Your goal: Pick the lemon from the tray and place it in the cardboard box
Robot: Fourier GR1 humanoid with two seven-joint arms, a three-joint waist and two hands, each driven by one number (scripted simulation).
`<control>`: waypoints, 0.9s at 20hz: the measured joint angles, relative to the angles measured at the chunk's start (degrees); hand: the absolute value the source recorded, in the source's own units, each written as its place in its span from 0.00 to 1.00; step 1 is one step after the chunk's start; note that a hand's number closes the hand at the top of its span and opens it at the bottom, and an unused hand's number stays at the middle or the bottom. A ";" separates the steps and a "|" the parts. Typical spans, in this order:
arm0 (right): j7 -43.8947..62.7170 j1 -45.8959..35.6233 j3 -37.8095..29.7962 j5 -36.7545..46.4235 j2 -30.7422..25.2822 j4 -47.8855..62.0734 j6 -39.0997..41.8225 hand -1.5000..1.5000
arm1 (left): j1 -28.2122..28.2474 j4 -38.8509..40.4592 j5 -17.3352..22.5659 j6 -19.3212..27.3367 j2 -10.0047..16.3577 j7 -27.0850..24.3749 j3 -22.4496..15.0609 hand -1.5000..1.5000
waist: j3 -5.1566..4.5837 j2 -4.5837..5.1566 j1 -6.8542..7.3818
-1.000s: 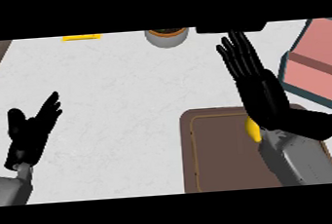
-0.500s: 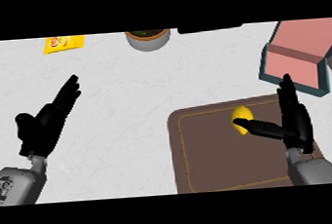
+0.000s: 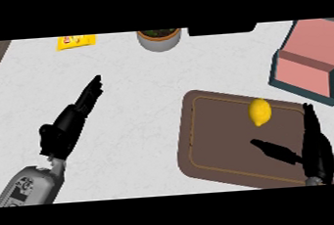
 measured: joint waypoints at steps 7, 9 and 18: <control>23.03 -1.42 4.92 7.49 -3.91 -10.14 9.16 0.00 | -0.03 0.87 -1.24 0.27 -1.33 -1.04 -1.17 0.50 | 0.23 -0.15 0.33; 30.27 -2.62 6.19 8.00 -4.23 -14.60 13.47 0.00 | 0.14 0.78 -1.68 0.34 -1.79 -1.27 -1.75 0.50 | 0.36 -0.19 0.56; 52.87 -9.47 6.71 10.36 -2.79 -32.05 28.08 0.00 | 0.25 0.93 -2.43 -0.42 -2.86 -1.87 -1.87 0.50 | 0.95 0.18 1.54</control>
